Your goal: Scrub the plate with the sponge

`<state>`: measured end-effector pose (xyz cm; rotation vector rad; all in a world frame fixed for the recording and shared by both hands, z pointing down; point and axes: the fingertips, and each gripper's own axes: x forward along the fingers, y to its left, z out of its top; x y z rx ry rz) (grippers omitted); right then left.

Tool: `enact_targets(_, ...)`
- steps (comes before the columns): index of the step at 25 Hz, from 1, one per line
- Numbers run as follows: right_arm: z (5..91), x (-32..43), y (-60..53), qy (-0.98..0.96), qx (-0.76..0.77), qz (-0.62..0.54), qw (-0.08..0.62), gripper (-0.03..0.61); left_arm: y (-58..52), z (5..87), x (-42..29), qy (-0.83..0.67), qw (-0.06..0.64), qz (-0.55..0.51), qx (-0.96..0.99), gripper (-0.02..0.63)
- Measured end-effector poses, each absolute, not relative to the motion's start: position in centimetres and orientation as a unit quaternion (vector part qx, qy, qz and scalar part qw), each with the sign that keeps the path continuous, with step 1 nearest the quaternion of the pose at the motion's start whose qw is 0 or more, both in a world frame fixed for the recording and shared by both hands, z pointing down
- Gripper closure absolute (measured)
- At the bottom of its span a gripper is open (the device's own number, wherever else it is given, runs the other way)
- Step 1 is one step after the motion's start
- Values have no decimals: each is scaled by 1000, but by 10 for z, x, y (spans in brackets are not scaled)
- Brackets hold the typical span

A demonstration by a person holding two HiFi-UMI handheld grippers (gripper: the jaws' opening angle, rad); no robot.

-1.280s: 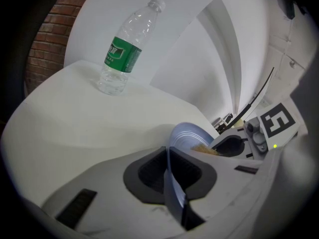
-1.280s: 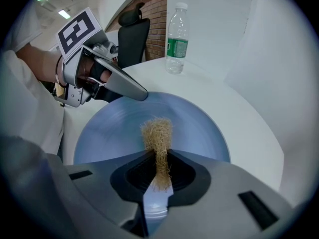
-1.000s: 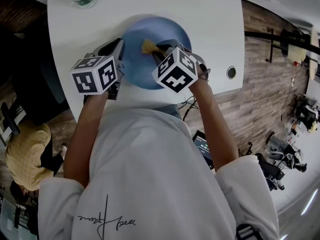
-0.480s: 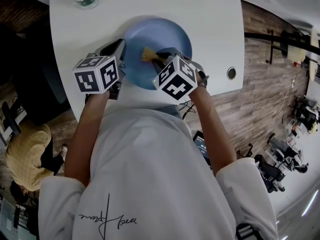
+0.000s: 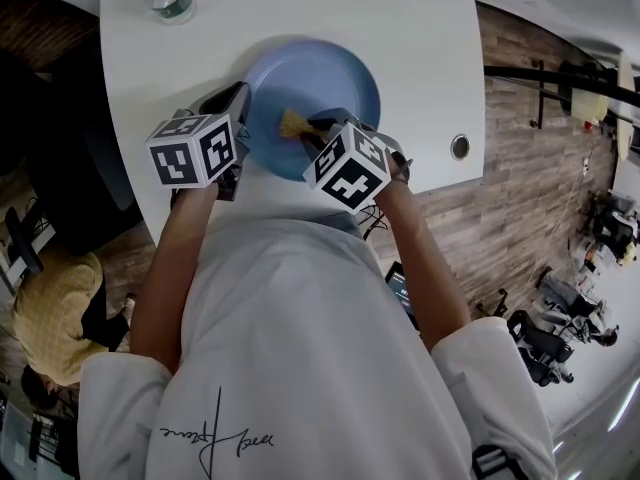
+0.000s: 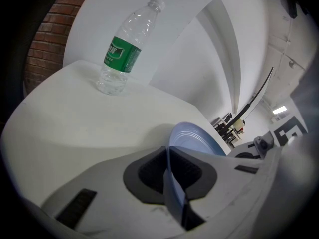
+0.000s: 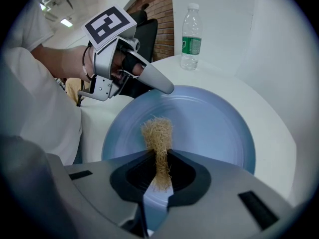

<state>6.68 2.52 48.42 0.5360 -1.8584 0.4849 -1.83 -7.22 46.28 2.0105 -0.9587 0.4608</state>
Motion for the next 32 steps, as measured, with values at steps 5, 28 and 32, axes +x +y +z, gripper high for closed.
enact_targets(5,485,64,32,-789,214,234,527,538,-73,464,-19,-380,418,186,804,592)
enact_targets(28,455,83,31,-803,248,276,466,537,-66,428,-38,-402,373,168,819,572)
enact_targets(32,446,90,29,-804,264,273,457,537,-62,413,-38,-406,366,148,824,572)
